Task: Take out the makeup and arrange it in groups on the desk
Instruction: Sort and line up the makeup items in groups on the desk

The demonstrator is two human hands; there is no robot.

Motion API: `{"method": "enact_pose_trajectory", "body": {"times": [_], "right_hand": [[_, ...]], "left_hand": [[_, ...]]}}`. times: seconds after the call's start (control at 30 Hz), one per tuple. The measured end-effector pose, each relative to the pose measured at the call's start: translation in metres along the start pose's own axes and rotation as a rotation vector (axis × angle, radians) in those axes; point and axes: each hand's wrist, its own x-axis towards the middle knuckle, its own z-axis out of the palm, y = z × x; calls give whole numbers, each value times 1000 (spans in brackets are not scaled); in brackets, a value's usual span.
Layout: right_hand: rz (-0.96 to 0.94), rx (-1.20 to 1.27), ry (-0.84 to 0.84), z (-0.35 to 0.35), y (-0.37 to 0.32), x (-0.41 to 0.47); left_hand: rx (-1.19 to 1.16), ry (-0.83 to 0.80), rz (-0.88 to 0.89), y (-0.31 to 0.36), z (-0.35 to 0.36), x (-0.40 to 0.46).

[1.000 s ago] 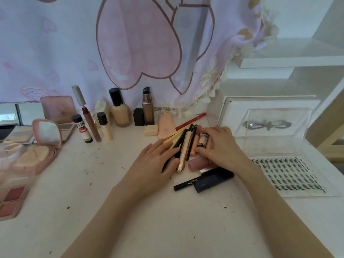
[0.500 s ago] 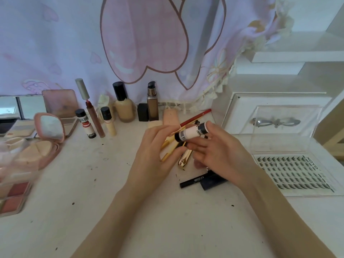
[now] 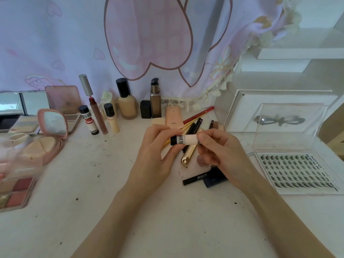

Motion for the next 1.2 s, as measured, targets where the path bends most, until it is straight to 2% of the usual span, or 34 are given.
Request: {"method": "enact_pose_trajectory", "body": {"times": [0.1, 0.2, 0.37, 0.47, 0.53, 0.63, 0.7, 0.77, 0.83, 1.07, 1.2], "right_hand": [[38, 1, -59, -1, 0, 0], [65, -29, -88, 1, 1, -1], [9, -92, -71, 7, 6, -2], [-99, -165, -56, 9, 7, -4], [-122, -123, -48, 9, 5, -5], [-118, -49, -3, 7, 4, -4], [-86, 28, 28, 3, 4, -2], [-59, 68, 37, 0, 4, -1], [-53, 64, 20, -1, 4, -1], [-112, -52, -69, 2, 4, -3], [-85, -15, -33, 1, 4, -2]], "left_hand": [[-125, -55, -77, 9, 1, -3], [-134, -89, -145, 11, 1, -3], [-17, -154, -250, 9, 1, 0], [69, -144, -247, 11, -1, 1], [153, -150, -219, 11, -3, 1], [-47, -114, -268, 12, -5, 1], [-163, -165, -232, 10, -8, 0], [-175, -216, -123, 8, -9, -3], [-177, -199, -104, 8, -9, -2], [-178, -108, -306, 15, -12, 3], [-282, -156, -284, 13, -14, 3]]}}
